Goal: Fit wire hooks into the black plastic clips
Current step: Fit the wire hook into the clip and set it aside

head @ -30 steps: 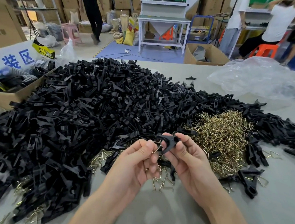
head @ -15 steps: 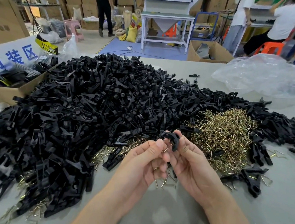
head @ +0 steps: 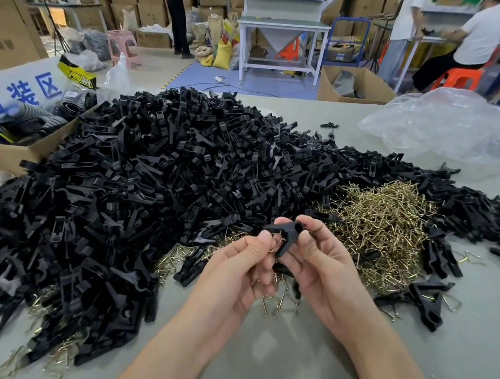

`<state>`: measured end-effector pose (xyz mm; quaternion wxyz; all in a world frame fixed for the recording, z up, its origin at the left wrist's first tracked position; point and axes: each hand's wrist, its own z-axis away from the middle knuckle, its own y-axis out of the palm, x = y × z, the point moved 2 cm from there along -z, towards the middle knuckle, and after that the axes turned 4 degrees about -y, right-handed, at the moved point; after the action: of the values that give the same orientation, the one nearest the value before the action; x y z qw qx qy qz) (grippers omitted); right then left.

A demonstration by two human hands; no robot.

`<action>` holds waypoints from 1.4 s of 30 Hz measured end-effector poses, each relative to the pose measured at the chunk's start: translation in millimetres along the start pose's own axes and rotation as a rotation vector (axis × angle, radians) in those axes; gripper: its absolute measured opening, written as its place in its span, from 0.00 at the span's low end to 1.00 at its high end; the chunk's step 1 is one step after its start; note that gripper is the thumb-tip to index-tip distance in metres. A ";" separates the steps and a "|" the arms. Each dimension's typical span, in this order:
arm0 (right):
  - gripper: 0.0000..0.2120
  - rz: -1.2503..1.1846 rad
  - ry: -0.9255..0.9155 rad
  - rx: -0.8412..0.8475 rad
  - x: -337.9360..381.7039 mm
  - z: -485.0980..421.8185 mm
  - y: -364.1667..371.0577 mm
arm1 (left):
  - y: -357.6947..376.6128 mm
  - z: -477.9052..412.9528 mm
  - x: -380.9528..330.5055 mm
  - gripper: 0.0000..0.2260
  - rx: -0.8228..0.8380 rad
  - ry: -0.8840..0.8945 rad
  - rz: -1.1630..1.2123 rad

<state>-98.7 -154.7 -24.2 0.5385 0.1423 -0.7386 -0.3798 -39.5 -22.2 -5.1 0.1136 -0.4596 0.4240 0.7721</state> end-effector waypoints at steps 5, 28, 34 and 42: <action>0.14 0.064 -0.003 -0.003 0.0 0.7 -0.3 | -2.4 -0.1 0.0 0.09 -0.103 0.099 -0.146; 0.11 -0.112 -0.115 -0.304 21.4 -3.4 -10.9 | -4.8 -1.0 -3.0 0.11 -0.146 0.180 -0.370; 0.15 -0.173 -0.122 -0.377 27.2 -1.0 -14.3 | 4.8 -46.9 -20.2 0.09 -0.247 0.251 -0.653; 0.17 -0.204 -0.132 -0.390 28.9 -0.8 -13.8 | 26.3 -115.7 -44.1 0.09 -0.308 0.276 -1.264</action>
<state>-111.7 -182.3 -14.1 0.4651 0.0844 -0.6667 -0.5763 40.9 -116.7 19.7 0.4223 -0.7252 -0.0316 0.5429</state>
